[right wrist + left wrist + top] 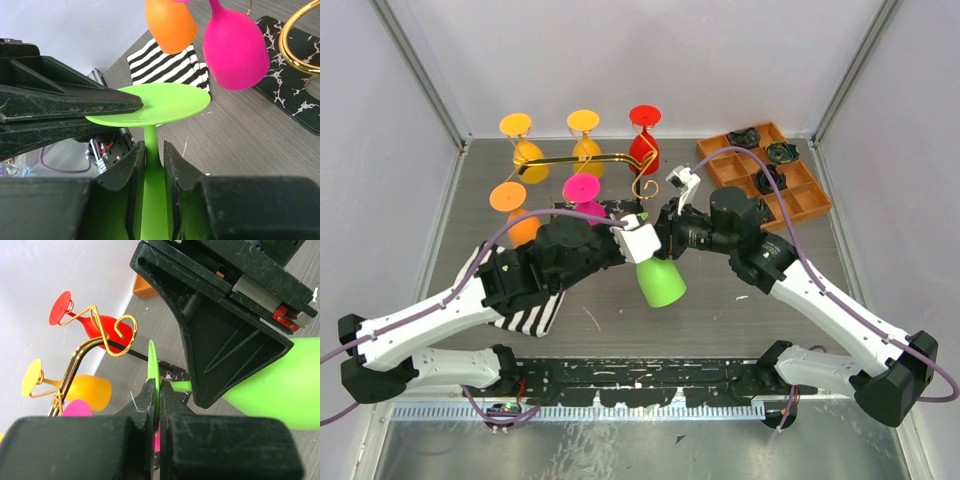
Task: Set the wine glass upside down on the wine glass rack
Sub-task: Turn the wine glass upside down at the wine rack.
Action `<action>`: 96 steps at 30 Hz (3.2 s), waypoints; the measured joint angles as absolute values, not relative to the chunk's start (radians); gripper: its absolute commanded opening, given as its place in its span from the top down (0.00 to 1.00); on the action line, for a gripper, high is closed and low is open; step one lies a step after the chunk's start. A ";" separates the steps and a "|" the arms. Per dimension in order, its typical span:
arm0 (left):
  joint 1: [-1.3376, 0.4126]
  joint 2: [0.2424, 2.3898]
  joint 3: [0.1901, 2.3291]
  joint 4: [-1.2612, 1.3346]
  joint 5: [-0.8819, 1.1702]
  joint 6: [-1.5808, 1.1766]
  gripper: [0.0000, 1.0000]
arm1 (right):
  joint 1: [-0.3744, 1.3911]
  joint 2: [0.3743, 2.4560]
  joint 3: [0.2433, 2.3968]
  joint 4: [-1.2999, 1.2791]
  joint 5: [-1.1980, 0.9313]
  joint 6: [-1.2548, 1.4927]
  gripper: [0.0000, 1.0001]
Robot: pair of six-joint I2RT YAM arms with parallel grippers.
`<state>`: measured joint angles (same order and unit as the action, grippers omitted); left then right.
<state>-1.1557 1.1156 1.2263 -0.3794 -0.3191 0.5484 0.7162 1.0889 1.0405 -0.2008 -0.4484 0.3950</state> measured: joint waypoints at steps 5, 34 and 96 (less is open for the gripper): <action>-1.156 1.115 1.224 -0.371 -0.331 0.548 0.68 | 0.717 1.090 1.040 -0.204 -0.442 0.408 0.99; -1.012 1.071 1.303 -0.353 -0.313 0.343 0.38 | 0.717 0.975 1.028 -0.323 -0.071 0.303 0.99; -0.625 1.206 1.389 -0.470 -0.154 0.085 0.38 | 0.351 1.346 0.849 0.611 -0.628 0.059 0.99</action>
<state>-0.6247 1.2064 1.3888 -0.4698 -0.1539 0.0849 0.3511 1.3464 0.8486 0.6106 -0.6281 0.0593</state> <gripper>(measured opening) 0.622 0.218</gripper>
